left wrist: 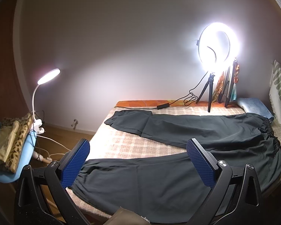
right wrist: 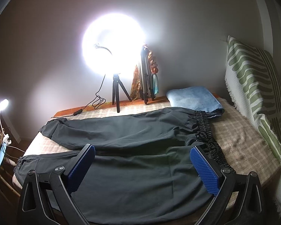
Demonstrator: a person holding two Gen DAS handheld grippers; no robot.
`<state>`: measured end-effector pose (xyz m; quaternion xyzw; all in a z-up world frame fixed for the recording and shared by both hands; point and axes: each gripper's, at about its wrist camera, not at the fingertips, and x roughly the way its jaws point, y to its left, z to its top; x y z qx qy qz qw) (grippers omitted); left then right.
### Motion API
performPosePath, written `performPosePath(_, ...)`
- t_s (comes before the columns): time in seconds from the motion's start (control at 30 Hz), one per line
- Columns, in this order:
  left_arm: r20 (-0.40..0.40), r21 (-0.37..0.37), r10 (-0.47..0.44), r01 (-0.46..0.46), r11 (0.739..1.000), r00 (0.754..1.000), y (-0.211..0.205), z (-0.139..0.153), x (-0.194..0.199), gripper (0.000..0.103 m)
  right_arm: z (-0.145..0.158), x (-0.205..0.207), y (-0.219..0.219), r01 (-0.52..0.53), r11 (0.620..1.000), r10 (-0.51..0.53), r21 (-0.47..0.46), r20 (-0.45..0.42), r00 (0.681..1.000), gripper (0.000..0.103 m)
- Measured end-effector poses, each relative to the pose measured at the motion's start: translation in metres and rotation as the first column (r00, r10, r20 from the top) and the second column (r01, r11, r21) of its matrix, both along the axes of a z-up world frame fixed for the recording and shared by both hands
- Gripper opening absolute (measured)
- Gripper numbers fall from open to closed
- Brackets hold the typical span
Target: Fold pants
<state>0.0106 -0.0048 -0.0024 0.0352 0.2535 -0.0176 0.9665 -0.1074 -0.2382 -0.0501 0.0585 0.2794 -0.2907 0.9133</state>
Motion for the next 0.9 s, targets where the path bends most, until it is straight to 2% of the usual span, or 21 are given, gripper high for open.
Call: performPosePath(0.9, -0.022, 0.021, -0.006, 0.007, 1.000, 1.000, -0.010, -0.007, 0.018, 0.103, -0.007, 0.021, -0.012, -0.016, 1.000, 0.016, 0.012, -0.031, 0.999, 0.103)
